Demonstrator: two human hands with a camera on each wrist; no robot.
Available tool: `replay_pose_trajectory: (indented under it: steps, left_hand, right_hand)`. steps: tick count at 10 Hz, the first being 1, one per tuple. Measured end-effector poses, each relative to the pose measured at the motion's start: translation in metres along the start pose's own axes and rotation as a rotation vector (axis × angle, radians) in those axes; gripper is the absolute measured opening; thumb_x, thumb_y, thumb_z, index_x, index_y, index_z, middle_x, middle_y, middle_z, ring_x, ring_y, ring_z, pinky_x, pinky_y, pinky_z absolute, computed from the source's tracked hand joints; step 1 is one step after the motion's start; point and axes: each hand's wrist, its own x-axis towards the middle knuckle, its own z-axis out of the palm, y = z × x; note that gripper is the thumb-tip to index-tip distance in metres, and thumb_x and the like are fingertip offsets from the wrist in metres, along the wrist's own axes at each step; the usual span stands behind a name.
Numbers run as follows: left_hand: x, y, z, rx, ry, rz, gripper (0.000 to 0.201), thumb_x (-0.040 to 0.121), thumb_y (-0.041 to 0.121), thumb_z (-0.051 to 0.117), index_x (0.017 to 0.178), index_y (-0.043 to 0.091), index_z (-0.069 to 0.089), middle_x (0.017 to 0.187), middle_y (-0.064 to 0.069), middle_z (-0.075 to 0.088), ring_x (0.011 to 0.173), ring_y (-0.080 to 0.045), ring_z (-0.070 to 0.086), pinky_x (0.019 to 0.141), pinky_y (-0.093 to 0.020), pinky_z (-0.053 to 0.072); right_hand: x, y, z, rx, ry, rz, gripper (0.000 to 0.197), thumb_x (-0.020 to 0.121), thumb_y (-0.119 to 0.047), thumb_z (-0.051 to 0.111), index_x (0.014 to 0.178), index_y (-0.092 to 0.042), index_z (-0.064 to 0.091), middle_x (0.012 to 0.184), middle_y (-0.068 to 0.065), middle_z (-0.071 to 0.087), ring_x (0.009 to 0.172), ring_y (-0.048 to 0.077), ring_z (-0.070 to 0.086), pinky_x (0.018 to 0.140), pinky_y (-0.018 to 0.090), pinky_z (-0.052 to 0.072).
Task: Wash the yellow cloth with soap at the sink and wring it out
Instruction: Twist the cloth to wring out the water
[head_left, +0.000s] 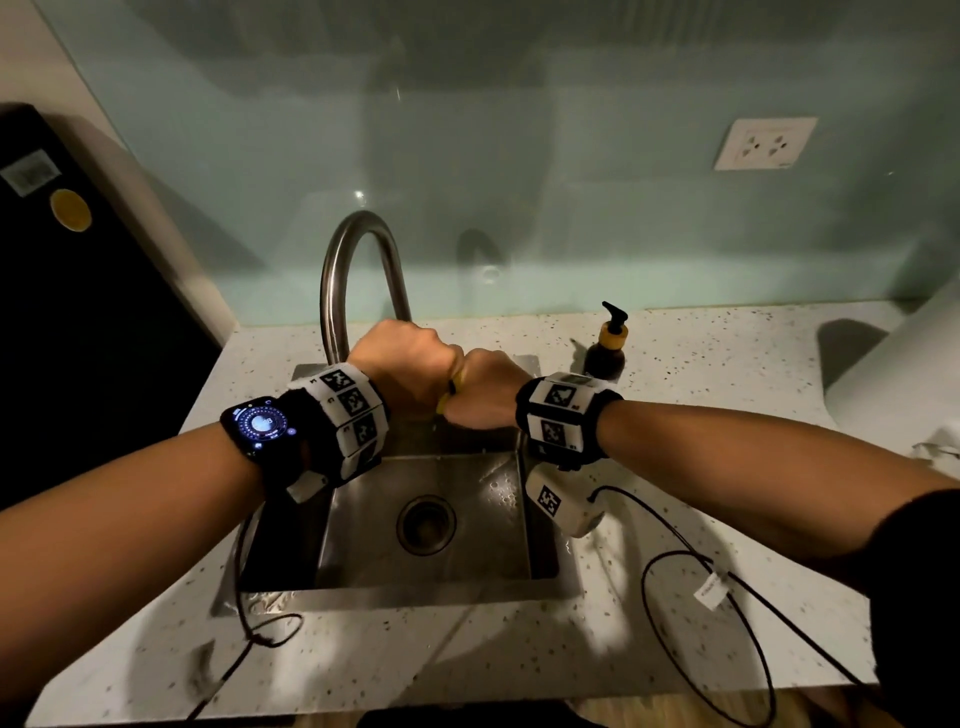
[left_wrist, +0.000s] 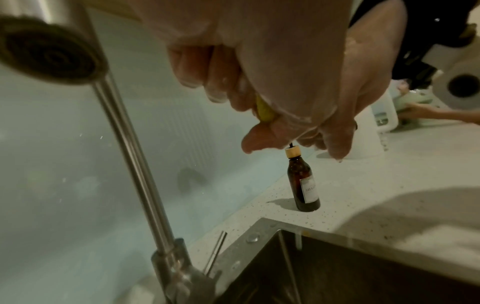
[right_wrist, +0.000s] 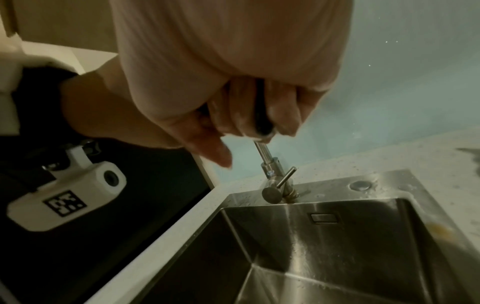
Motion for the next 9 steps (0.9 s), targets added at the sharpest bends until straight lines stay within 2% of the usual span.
replay_pose_trajectory:
  steps: [1, 2, 4, 5, 6, 7, 8, 9]
  left_hand:
    - [0.002, 0.007, 0.000, -0.075, -0.094, -0.179, 0.024, 0.095, 0.034, 0.053, 0.079, 0.018, 0.049, 0.067, 0.000, 0.048, 0.068, -0.021, 0.054, 0.070, -0.031, 0.051]
    - [0.005, 0.006, 0.007, -0.200, -0.045, -0.170, 0.020, 0.094, 0.037, 0.053, 0.085, 0.019, 0.051, 0.076, 0.001, 0.051, 0.073, -0.020, 0.052, 0.074, -0.032, 0.050]
    - [0.013, 0.010, 0.025, -0.595, -0.004, -0.311, 0.016, 0.083, 0.029, 0.069, 0.088, 0.023, 0.054, 0.096, -0.002, 0.062, 0.085, -0.021, 0.055, 0.076, -0.032, 0.048]
    - [0.015, 0.013, 0.038, -0.848, 0.092, -0.238, 0.017, 0.084, 0.025, 0.069, 0.092, 0.024, 0.054, 0.102, -0.003, 0.065, 0.095, -0.026, 0.061, 0.085, -0.040, 0.054]
    - [0.014, 0.013, 0.043, -0.867, 0.088, -0.216, 0.016, 0.087, 0.026, 0.067, 0.091, 0.024, 0.051, 0.099, -0.002, 0.062, 0.095, -0.027, 0.061, 0.086, -0.039, 0.053]
    - [0.010, 0.014, 0.046, -0.758, 0.105, -0.203, 0.021, 0.085, 0.023, 0.069, 0.094, 0.024, 0.051, 0.099, -0.003, 0.065, 0.088, -0.025, 0.060, 0.078, -0.035, 0.051]
    - [0.009, 0.014, 0.047, -0.644, 0.087, -0.188, 0.021, 0.085, 0.023, 0.068, 0.098, 0.024, 0.053, 0.097, -0.003, 0.066, 0.084, -0.024, 0.062, 0.074, -0.033, 0.052]
    - [0.005, 0.011, 0.051, -0.413, 0.042, -0.156, 0.027, 0.095, 0.037, 0.060, 0.115, 0.020, 0.053, 0.099, -0.001, 0.068, 0.085, -0.022, 0.069, 0.079, -0.033, 0.057]
  right_hand:
    - [0.003, 0.015, -0.001, 0.136, 0.042, -0.095, 0.014, 0.081, -0.023, 0.063, 0.082, -0.009, 0.059, 0.069, 0.002, 0.051, 0.076, 0.023, 0.054, 0.069, 0.031, 0.046]
    - [0.000, 0.018, -0.001, 0.104, 0.085, -0.128, 0.013, 0.079, -0.025, 0.063, 0.081, -0.012, 0.060, 0.071, 0.003, 0.053, 0.074, 0.023, 0.053, 0.067, 0.033, 0.045]
    - [0.003, 0.019, -0.001, 0.013, 0.168, -0.156, 0.016, 0.076, -0.026, 0.062, 0.086, -0.013, 0.062, 0.082, 0.006, 0.056, 0.077, 0.025, 0.053, 0.068, 0.036, 0.045]
    - [0.002, 0.022, -0.002, -0.084, 0.183, -0.160, 0.014, 0.077, -0.026, 0.062, 0.085, -0.015, 0.060, 0.083, 0.005, 0.055, 0.076, 0.024, 0.051, 0.068, 0.036, 0.045]
    - [0.004, 0.019, 0.001, -0.150, 0.180, -0.155, 0.015, 0.079, -0.024, 0.061, 0.089, -0.013, 0.062, 0.085, 0.004, 0.060, 0.075, 0.023, 0.055, 0.067, 0.034, 0.048]
    - [0.005, 0.019, 0.003, -0.243, 0.171, -0.180, 0.023, 0.083, -0.026, 0.056, 0.099, -0.012, 0.064, 0.093, 0.006, 0.067, 0.076, 0.025, 0.062, 0.064, 0.030, 0.047]
    - [0.003, 0.023, 0.004, -0.326, 0.172, -0.245, 0.025, 0.083, -0.030, 0.059, 0.102, -0.015, 0.065, 0.093, 0.004, 0.066, 0.082, 0.026, 0.064, 0.066, 0.030, 0.045]
    - [0.010, 0.027, 0.009, -0.202, 0.070, -0.301, 0.045, 0.073, -0.053, 0.069, 0.103, -0.019, 0.065, 0.087, 0.000, 0.062, 0.084, 0.025, 0.064, 0.070, 0.031, 0.048]
